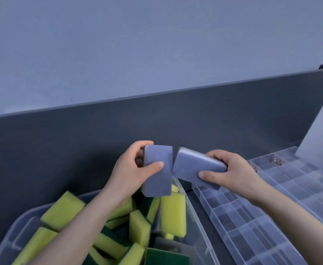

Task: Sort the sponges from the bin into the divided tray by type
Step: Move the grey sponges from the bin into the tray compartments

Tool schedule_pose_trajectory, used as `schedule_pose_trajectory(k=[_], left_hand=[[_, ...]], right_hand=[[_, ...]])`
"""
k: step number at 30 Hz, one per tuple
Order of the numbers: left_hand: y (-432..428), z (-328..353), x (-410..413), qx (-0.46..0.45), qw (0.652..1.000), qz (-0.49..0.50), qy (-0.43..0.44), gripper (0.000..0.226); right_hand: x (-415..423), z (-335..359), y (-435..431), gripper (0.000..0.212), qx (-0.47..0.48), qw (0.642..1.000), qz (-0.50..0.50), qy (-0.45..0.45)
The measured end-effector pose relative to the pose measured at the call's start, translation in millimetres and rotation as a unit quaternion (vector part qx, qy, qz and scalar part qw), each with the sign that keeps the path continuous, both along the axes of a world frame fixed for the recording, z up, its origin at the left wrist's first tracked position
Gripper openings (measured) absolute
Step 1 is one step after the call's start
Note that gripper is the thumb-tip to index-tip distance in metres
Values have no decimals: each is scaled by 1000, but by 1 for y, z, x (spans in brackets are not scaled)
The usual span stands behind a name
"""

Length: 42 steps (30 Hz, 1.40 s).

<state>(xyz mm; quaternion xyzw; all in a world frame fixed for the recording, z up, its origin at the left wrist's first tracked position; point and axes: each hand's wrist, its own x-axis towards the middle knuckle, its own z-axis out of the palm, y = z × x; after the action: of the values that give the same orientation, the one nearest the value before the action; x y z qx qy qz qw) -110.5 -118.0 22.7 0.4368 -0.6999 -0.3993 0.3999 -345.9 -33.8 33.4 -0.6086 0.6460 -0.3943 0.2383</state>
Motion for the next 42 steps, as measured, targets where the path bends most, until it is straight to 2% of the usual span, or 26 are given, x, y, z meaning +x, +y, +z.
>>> schedule_pose_trajectory(k=[3, 6, 10, 14, 17, 19, 21, 22, 26, 29, 33, 37, 42], left_hand=[[0, 4, -32, -11, 1000, 1, -7, 42], [1, 4, -61, -20, 999, 19, -21, 36], [-2, -4, -100, -47, 995, 65, -56, 35], [-4, -13, -136, -62, 986, 97, -120, 37], [-9, -22, -156, -59, 980, 95, -166, 43], [-13, -28, -167, -58, 973, 93, -203, 50], [-16, -36, -176, -53, 967, 91, -231, 49], [-18, -40, -180, -49, 964, 93, -243, 45], [-20, -55, -192, -29, 953, 105, -283, 32], [-17, -67, -196, -13, 947, 106, -302, 30], [-14, -78, -197, -8, 940, 110, -324, 35], [-11, -83, -197, -6, 930, 95, -356, 44], [-16, -77, -205, -8, 906, 45, -422, 52]], right_hand=[[-32, 4, -5, 32, 23, 998, 32, 40], [-69, 1, -12, 29, 37, 997, 37, 54], [-117, -12, -25, 26, 56, 998, 9, 27], [-147, -33, -41, 33, 61, 998, 20, -3], [-167, -49, -54, 46, 58, 998, 32, -5], [-177, -59, -64, 64, 47, 998, 47, 4], [-184, -69, -72, 80, 42, 997, 65, 17], [-186, -74, -75, 81, 38, 996, 73, 26], [-188, -89, -81, 60, 4, 995, 86, 49], [-188, -101, -84, 46, -20, 997, 77, 21], [-188, -118, -85, 46, -29, 995, 95, 2], [-192, -127, -88, 44, -17, 990, 131, 44], [-194, -123, -97, 30, 12, 974, 197, 108]])
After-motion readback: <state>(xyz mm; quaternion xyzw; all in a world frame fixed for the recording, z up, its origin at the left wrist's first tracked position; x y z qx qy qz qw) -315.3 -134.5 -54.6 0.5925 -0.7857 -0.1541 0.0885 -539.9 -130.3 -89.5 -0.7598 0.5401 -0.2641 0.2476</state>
